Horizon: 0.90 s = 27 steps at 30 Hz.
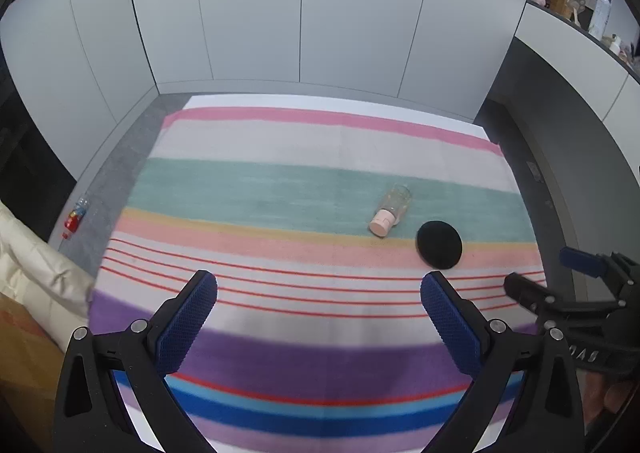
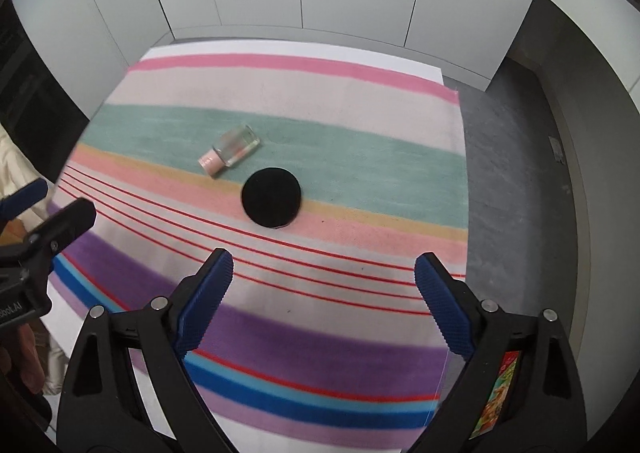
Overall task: Organize objects
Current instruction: 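Move both tools back over the rug toward the bottle and black sponge, then grasp the black sponge with right tool while left tool grasps the clear bottle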
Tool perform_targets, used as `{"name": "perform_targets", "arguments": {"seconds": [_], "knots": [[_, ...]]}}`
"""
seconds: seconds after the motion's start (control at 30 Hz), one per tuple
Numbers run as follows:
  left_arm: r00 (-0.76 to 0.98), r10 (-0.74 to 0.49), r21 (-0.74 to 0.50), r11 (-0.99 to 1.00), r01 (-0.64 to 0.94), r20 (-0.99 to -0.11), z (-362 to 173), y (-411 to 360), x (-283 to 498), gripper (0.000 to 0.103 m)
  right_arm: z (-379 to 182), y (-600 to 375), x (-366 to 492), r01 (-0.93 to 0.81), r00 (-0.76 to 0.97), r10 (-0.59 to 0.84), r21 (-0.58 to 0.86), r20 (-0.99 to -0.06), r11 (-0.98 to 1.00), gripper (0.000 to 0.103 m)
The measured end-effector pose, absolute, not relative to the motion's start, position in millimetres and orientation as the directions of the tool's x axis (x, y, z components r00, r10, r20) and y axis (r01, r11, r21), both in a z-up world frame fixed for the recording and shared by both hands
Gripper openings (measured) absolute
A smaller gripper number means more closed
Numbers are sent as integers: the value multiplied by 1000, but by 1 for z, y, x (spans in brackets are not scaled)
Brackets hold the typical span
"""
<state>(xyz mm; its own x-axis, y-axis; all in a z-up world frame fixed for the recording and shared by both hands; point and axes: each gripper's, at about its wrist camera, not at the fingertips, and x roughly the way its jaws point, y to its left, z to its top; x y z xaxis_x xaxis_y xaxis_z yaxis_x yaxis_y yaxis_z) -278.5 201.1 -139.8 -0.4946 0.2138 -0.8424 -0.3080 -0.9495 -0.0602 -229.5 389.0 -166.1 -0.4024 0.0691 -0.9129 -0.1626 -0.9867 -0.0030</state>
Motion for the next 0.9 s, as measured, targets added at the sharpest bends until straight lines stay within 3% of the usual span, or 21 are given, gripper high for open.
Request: {"name": "perform_targets", "arguments": {"seconds": [0.27, 0.63, 0.7, 0.77, 0.9], "knots": [[-491, 214, -56, -947, -316, -844, -180, 213, -288, 102, -200, 391, -256, -143, -415, 37, 26, -909, -989, 94], [-458, 204, -56, -947, -317, -865, -225, 208, -322, 98, -242, 360, -293, -27, -426, 16, -5, -905, -1000, 78], [-446, 214, -65, -943, -325, -869, -227, 208, -327, 98, -241, 360, -298, -20, -440, 19, -12, -898, -1000, 62], [-436, 244, -89, -934, -346, -866, -229, 213, -331, 98, -239, 365, -299, -33, -447, 26, -12, -894, -999, 52], [-437, 257, -78, -919, -386, -862, -230, 233, -335, 98, -238, 380, -297, -74, -453, 45, -13, -890, -997, 51]]}}
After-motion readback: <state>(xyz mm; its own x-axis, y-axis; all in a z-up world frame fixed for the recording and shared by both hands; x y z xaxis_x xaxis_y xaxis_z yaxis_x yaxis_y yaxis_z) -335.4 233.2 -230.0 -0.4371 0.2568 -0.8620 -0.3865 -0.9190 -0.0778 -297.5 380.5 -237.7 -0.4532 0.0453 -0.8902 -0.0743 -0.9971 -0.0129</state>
